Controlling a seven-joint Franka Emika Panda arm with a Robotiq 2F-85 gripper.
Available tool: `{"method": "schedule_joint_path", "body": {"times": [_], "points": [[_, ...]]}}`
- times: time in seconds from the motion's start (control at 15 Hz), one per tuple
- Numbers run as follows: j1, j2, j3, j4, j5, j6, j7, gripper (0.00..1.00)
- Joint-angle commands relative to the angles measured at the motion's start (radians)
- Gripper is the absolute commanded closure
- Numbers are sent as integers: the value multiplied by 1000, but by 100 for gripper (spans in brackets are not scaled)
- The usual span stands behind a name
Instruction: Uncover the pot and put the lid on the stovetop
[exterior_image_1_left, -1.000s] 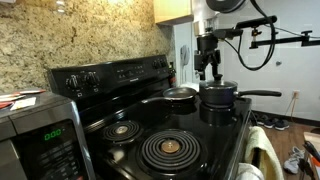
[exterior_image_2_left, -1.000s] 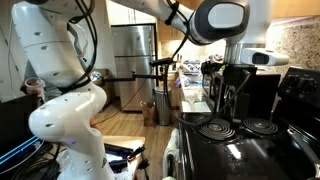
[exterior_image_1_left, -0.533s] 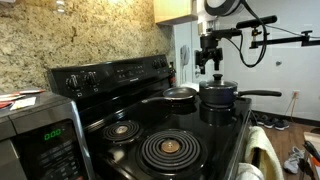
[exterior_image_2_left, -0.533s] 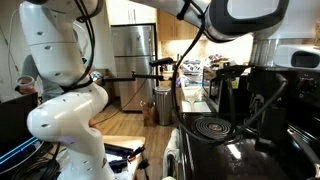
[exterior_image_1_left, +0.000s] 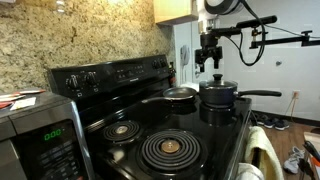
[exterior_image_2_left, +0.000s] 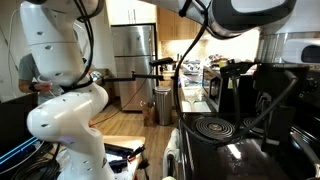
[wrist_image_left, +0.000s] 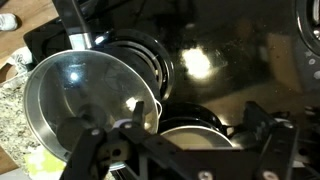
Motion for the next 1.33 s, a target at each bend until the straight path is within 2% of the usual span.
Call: {"method": "schedule_joint_path", "body": {"times": [0.0,0.27,0.73,1.27], "points": [[-26,35,-22,15,1,63,-17,0],[-58,73,-71,10,51,150,-18,0],[-104,137,-124,33,10,250,10,0],[-112,205,-145,105,25,187,87,0]]}}
